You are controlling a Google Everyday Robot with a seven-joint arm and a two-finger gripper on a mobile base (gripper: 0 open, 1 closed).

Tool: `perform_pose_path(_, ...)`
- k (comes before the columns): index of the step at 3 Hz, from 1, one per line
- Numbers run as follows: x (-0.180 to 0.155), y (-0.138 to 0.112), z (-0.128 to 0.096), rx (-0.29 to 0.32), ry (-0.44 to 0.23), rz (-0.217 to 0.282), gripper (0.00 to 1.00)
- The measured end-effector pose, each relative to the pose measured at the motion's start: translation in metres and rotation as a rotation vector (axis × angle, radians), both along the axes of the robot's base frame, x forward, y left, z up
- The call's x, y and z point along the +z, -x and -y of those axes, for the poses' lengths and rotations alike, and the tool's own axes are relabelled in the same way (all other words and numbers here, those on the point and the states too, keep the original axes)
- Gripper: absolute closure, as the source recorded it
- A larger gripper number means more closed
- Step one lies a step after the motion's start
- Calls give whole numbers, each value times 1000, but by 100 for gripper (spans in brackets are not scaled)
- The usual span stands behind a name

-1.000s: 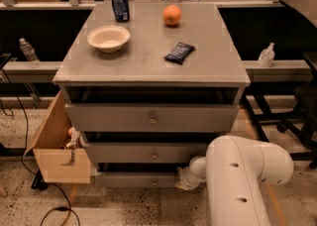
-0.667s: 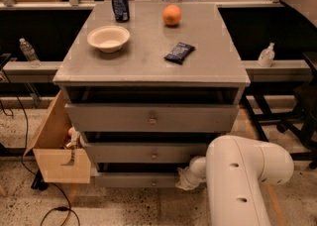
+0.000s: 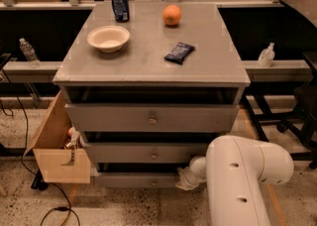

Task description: Open bottom drawer

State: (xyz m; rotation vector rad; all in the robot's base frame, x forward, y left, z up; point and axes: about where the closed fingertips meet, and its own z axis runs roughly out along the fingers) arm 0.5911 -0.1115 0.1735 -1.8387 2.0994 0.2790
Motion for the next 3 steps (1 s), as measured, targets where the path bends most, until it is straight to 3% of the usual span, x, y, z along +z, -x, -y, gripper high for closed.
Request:
perform_pose_path(1, 0, 0, 0, 0, 0, 0, 82)
perform_pose_path(3, 0, 0, 0, 0, 0, 0, 36)
